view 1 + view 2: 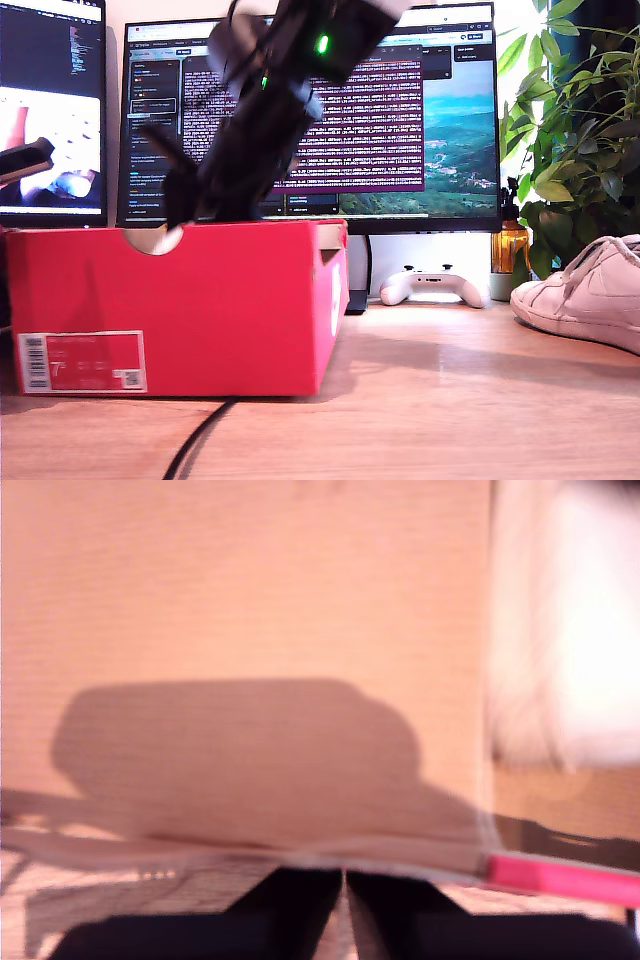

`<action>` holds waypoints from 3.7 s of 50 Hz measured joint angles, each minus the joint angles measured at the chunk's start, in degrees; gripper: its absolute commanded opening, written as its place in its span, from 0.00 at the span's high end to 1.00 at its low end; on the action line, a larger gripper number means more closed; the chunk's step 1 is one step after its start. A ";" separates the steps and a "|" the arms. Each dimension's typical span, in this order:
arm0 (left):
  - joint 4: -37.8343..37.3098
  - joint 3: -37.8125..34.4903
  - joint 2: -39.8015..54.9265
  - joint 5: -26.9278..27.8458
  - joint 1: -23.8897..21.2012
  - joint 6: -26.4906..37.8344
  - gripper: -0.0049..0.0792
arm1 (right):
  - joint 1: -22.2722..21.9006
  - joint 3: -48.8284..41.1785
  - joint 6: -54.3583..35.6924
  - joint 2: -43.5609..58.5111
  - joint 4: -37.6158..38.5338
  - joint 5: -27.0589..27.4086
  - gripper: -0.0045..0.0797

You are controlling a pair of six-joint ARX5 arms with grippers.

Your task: Pack the white shoes by picking the first shoe and placing it inside the red shoebox, left side, then picking and rotating the second shoe and placing it in the shoebox

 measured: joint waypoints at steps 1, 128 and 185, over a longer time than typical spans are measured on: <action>0.00 0.00 0.00 0.00 0.00 -0.02 0.96 | 0.11 0.00 0.00 0.00 0.02 0.22 0.96; 0.00 0.00 0.00 -0.02 0.00 0.00 0.96 | -25.64 3.50 19.63 -25.55 -65.68 26.21 0.31; -0.02 0.00 0.00 -0.02 0.00 0.00 0.96 | -34.77 -20.37 26.86 -31.08 -59.95 26.23 0.31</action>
